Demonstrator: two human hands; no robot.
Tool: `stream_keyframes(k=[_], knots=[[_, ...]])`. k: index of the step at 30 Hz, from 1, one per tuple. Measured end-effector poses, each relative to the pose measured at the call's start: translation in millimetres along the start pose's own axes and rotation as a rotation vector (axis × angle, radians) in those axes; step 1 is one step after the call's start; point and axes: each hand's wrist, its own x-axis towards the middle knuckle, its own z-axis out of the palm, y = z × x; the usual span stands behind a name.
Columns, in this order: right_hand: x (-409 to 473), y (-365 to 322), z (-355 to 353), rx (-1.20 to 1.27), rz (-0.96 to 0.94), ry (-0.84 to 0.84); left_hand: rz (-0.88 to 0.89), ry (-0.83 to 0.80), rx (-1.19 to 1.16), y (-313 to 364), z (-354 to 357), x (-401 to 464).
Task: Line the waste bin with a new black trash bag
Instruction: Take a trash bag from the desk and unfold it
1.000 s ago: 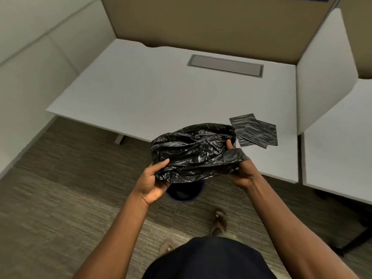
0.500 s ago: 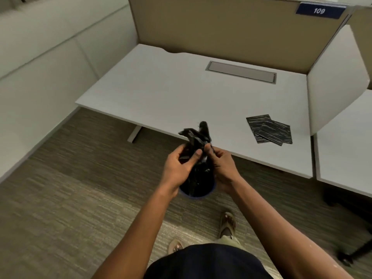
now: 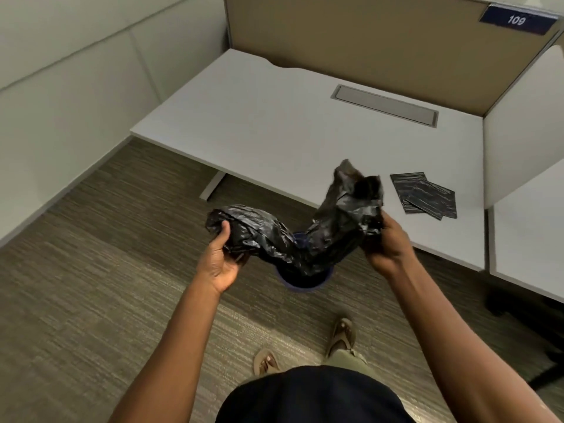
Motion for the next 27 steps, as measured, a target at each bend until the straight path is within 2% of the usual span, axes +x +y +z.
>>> stream_keyframes(k=[7, 12, 15, 16, 17, 18, 19, 21, 23, 24, 27], knots=[[20, -23, -39, 0.213, 0.006, 0.115, -0.008, 0.188, 0.004, 12, -44, 24], [20, -24, -35, 0.108, -0.054, 0.081, -0.071, 0.276, 0.120, 5, -48, 40], [17, -16, -26, -0.046, -0.088, 0.047, -0.005, 0.526, 0.447, -3, -35, 40], [17, -11, -22, -0.098, -0.086, 0.039, 0.089, 0.610, 0.595, -5, -27, 35], [17, -6, -18, -0.141, -0.080, 0.026, 0.214, 0.625, 0.719, -9, -16, 28], [16, 0, -13, -0.175, -0.071, 0.003, 0.341, 0.545, 0.809, -13, -3, 20], [16, 6, -7, -0.215, -0.064, -0.023, 0.428, 0.387, 0.858, -16, 14, 12], [14, 20, 7, -0.331, -0.077, -0.062, 0.347, 0.013, 0.842, -24, 49, -7], [12, 30, 19, -0.439, -0.092, -0.110, 0.236, -0.205, 0.868, -36, 75, -14], [11, 34, 24, -0.474, -0.087, -0.131, 0.237, -0.224, 0.890, -42, 84, -14], [11, 37, 28, -0.534, -0.094, -0.111, 0.223, -0.082, 0.739, -52, 87, -3]])
